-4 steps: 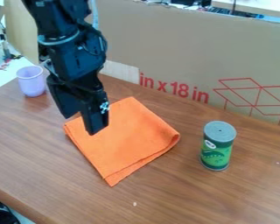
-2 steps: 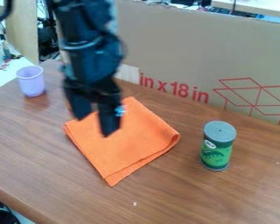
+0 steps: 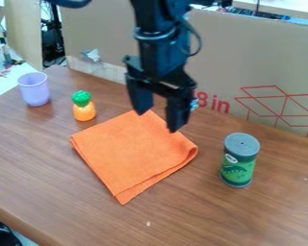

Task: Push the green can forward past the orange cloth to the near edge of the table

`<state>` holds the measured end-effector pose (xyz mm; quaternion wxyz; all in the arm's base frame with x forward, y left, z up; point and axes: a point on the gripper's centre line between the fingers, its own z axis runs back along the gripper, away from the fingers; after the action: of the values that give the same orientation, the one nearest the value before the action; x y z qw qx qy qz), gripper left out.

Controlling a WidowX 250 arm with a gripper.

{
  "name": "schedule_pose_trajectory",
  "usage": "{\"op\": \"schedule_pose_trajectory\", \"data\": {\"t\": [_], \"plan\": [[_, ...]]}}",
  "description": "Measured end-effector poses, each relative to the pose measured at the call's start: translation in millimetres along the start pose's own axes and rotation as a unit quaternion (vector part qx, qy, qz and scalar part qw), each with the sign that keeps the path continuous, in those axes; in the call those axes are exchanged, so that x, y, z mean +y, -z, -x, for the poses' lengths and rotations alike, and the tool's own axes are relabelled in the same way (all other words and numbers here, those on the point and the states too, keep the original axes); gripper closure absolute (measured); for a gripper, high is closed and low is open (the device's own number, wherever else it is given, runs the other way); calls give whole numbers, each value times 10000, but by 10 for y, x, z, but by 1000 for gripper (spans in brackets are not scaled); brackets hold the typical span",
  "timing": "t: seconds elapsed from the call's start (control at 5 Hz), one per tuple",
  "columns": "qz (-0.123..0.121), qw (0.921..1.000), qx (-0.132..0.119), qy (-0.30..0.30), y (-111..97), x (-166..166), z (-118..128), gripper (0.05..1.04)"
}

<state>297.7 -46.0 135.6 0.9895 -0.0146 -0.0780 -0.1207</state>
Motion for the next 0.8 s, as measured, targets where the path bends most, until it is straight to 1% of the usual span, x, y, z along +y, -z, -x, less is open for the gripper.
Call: {"op": "schedule_pose_trajectory", "data": {"t": [0.2, 0.4, 0.6, 0.8], "plan": [[181, 9994, -291, -95, 16, -161, -330, 83], [414, 9985, -343, -119, 48, -248, -609, 83], [435, 9982, -350, -202, 192, -332, -807, 83], [351, 9982, -382, -301, 388, -360, -904, 83]]}}
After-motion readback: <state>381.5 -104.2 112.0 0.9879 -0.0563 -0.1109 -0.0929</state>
